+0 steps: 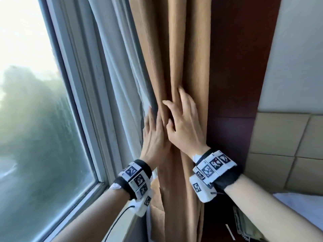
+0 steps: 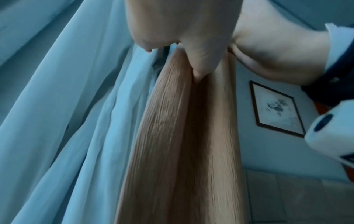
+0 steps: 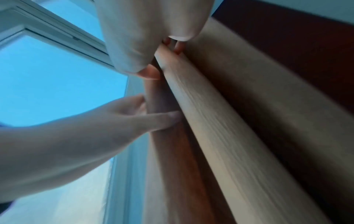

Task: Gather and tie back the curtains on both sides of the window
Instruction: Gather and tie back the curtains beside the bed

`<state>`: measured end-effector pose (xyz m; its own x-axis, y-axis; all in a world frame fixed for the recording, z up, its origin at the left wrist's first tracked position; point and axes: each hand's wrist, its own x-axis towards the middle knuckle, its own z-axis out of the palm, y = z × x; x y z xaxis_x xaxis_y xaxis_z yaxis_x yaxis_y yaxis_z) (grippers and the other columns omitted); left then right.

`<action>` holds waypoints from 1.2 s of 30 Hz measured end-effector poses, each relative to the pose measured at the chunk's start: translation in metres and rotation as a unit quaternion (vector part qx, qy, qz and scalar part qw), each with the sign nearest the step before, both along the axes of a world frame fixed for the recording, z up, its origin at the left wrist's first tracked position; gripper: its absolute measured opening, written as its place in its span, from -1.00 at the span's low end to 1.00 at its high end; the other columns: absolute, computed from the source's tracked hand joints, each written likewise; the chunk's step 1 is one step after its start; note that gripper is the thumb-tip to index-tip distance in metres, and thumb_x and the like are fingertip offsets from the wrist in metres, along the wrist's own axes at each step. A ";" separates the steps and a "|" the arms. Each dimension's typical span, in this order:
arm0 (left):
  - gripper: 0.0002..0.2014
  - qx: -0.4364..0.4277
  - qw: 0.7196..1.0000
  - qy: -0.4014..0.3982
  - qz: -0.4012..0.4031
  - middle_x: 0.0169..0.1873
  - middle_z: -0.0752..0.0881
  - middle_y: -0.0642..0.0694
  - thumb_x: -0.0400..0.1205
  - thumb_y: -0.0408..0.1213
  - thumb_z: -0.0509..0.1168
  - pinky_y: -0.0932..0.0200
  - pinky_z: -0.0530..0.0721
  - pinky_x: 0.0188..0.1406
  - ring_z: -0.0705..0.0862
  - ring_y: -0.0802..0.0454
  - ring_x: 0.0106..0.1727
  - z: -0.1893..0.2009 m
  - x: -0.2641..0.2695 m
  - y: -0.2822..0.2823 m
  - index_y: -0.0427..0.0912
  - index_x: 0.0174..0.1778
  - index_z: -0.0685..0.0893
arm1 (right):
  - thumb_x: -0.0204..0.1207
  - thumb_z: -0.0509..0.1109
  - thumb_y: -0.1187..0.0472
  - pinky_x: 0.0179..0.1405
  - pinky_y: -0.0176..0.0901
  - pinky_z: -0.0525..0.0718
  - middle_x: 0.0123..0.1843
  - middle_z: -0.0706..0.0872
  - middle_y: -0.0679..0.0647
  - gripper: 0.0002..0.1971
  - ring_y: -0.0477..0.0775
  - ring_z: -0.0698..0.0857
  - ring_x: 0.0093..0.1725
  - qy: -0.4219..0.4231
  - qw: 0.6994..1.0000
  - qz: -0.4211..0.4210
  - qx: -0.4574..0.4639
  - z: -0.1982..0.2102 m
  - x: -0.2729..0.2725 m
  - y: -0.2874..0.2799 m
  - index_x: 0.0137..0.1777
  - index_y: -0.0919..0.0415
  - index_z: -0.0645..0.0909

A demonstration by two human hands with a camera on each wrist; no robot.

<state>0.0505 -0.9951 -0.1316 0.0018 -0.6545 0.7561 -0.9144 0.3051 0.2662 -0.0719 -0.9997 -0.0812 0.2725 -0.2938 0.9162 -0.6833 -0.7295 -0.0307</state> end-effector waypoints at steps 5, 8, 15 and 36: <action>-0.19 0.035 0.999 0.018 0.004 0.69 -0.17 -0.04 0.64 0.26 0.05 -0.06 -0.07 0.66 -0.21 -0.03 0.69 -0.007 -0.003 0.030 0.07 0.69 -0.21 | 0.55 0.30 0.19 0.59 0.17 0.23 0.65 0.19 0.29 -0.42 0.23 0.19 0.64 0.007 0.992 -0.072 -0.104 0.005 0.032 0.052 0.58 0.26 0.37; -0.30 0.046 0.996 0.026 -0.069 0.57 0.24 -0.09 0.62 0.16 0.08 -0.07 0.22 0.58 0.17 -0.10 0.60 -0.013 0.000 0.038 -0.03 0.66 0.12 | 0.54 0.32 0.19 0.64 0.10 0.11 0.60 0.37 0.17 -0.42 0.16 0.29 0.60 0.085 0.984 -0.121 -0.100 0.002 0.037 0.058 0.58 0.15 0.35; -0.27 0.085 0.919 0.248 -0.295 0.16 0.58 0.07 0.56 -0.47 0.33 0.39 0.60 0.08 0.63 0.21 0.10 -0.027 0.006 0.083 -0.07 0.60 0.15 | 0.36 0.22 -0.44 0.37 0.45 0.34 0.41 0.49 0.20 -0.14 0.25 0.52 0.40 -0.018 0.950 -0.240 0.198 0.005 0.014 0.057 0.52 0.11 0.22; -0.52 -0.006 0.968 0.143 -0.204 0.20 0.52 0.15 0.57 0.14 0.32 0.05 0.52 0.31 0.50 0.15 0.31 -0.030 0.059 0.119 0.07 0.37 0.49 | 0.58 0.16 0.58 0.45 -0.29 0.46 0.40 0.62 0.20 -0.47 0.11 0.60 0.41 -0.170 0.984 0.008 0.045 -0.066 0.013 0.103 0.50 0.18 0.47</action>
